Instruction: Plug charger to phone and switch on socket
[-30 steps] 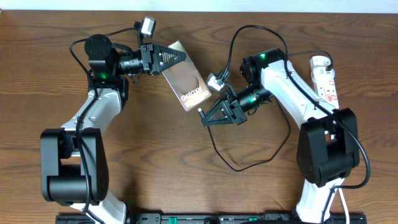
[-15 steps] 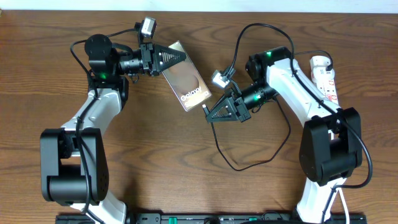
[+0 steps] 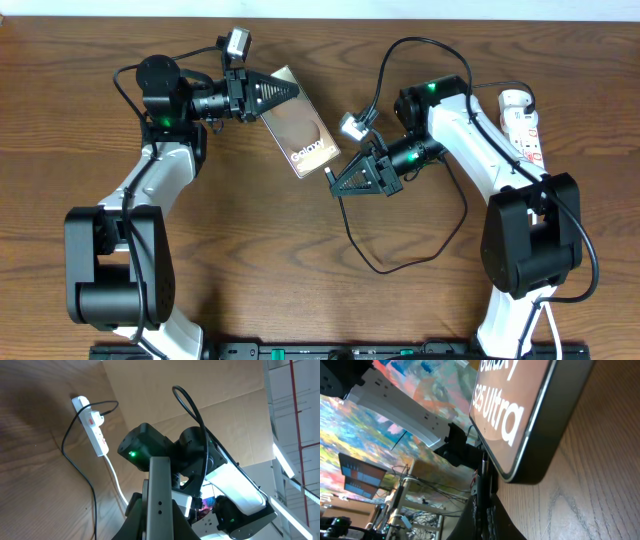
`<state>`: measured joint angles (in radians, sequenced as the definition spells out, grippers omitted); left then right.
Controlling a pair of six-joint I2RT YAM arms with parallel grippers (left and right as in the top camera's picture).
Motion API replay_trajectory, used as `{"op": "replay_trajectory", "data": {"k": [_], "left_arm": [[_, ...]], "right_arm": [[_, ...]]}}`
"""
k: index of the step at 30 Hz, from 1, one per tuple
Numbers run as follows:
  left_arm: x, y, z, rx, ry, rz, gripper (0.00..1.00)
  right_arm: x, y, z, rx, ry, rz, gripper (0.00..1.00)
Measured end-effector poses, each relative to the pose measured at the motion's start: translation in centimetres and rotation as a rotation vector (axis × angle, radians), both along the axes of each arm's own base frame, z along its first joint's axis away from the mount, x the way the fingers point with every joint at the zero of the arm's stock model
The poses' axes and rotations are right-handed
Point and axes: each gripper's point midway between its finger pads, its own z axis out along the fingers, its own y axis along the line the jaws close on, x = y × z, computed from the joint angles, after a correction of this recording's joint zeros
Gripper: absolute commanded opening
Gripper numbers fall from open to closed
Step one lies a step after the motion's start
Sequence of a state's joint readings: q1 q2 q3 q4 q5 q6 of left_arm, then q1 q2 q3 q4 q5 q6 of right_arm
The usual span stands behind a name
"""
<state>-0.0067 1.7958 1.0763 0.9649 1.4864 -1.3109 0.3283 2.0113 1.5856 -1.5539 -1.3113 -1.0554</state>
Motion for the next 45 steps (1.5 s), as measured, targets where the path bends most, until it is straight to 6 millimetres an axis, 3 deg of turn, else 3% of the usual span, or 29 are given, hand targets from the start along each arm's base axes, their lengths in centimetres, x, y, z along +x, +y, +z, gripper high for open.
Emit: {"op": "replay_trajectory", "data": {"k": [14, 26, 37, 45], "left_arm": [[0.1, 0.0, 0.0, 0.0, -0.003, 0.004, 0.07], [0.2, 0.2, 0.0, 0.0, -0.003, 0.009, 0.07], [0.1, 0.2, 0.0, 0.001, -0.003, 0.005, 0.07], [0.0, 0.3, 0.0, 0.002, -0.006, 0.003, 0.07]], "right_arm": [[0.2, 0.2, 0.4, 0.027, 0.0, -0.011, 0.01], [0.1, 0.3, -0.7, 0.049, 0.001, -0.019, 0.01], [-1.2, 2.3, -0.1, 0.105, -0.015, 0.029, 0.01], [-1.3, 2.4, 0.0, 0.111, -0.011, 0.029, 0.01]]}}
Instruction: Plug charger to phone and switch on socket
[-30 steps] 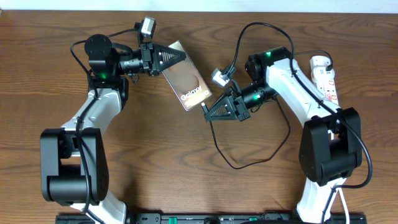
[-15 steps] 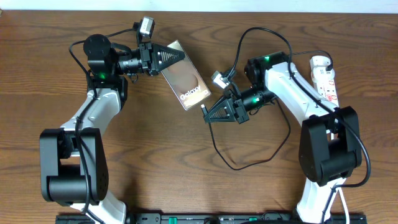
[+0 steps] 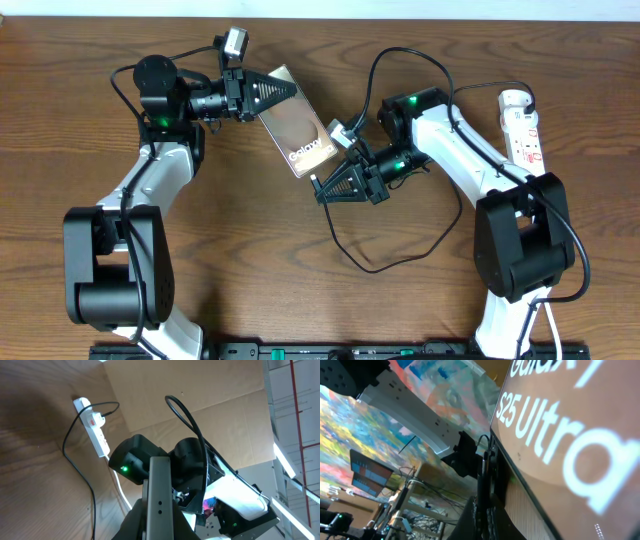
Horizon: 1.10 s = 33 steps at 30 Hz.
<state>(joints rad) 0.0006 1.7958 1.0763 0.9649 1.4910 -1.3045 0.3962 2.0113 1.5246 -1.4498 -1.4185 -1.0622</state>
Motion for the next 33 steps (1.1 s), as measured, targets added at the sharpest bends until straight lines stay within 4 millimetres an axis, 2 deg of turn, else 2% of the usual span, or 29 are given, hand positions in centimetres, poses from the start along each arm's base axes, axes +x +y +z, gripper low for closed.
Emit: {"op": "replay_trajectory", "data": {"k": [11, 21, 33], "left_arm": [[-0.5, -0.1, -0.1, 0.004, 0.0, -0.027, 0.07], [-0.5, -0.1, -0.1, 0.005, 0.001, -0.029, 0.07], [-0.5, -0.1, -0.1, 0.004, 0.004, -0.029, 0.08]], "right_arm": [[0.1, -0.1, -0.1, -0.004, -0.002, -0.003, 0.01], [1.2, -1.2, -0.3, -0.016, -0.006, -0.037, 0.01], [1.1, -1.2, -0.3, -0.018, -0.007, -0.036, 0.01]]}}
